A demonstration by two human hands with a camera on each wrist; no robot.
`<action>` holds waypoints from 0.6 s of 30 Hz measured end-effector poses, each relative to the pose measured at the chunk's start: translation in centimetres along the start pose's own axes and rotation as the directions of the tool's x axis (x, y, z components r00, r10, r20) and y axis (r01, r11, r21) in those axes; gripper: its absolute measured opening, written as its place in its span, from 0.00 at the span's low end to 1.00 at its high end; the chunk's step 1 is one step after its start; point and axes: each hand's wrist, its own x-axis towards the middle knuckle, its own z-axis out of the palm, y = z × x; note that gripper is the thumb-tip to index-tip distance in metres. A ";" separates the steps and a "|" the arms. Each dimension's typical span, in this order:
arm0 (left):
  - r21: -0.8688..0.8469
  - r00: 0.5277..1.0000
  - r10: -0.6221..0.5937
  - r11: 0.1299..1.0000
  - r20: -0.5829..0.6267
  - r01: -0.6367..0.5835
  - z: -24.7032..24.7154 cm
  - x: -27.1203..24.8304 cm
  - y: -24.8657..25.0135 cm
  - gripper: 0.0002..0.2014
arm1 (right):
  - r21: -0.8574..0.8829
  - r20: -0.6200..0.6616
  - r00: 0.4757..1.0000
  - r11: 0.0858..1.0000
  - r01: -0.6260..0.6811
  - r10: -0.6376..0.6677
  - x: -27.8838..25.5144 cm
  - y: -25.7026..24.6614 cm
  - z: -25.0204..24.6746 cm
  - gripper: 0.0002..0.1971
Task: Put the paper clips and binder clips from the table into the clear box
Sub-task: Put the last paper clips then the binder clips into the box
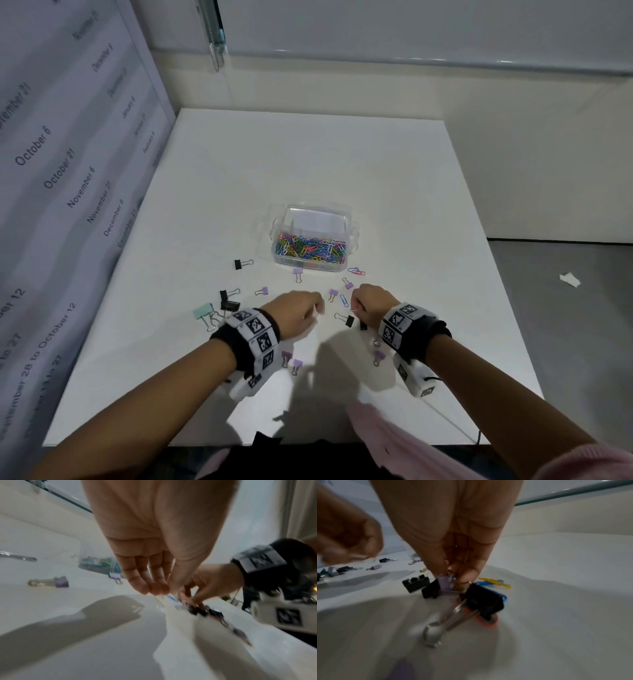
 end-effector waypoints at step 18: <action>0.021 0.932 -0.038 0.999 -0.361 0.049 -6.1 5.7 -0.6 0.19 | 0.392 -0.456 0.856 0.919 -0.053 0.244 2.4 -2.3 -6.4 0.12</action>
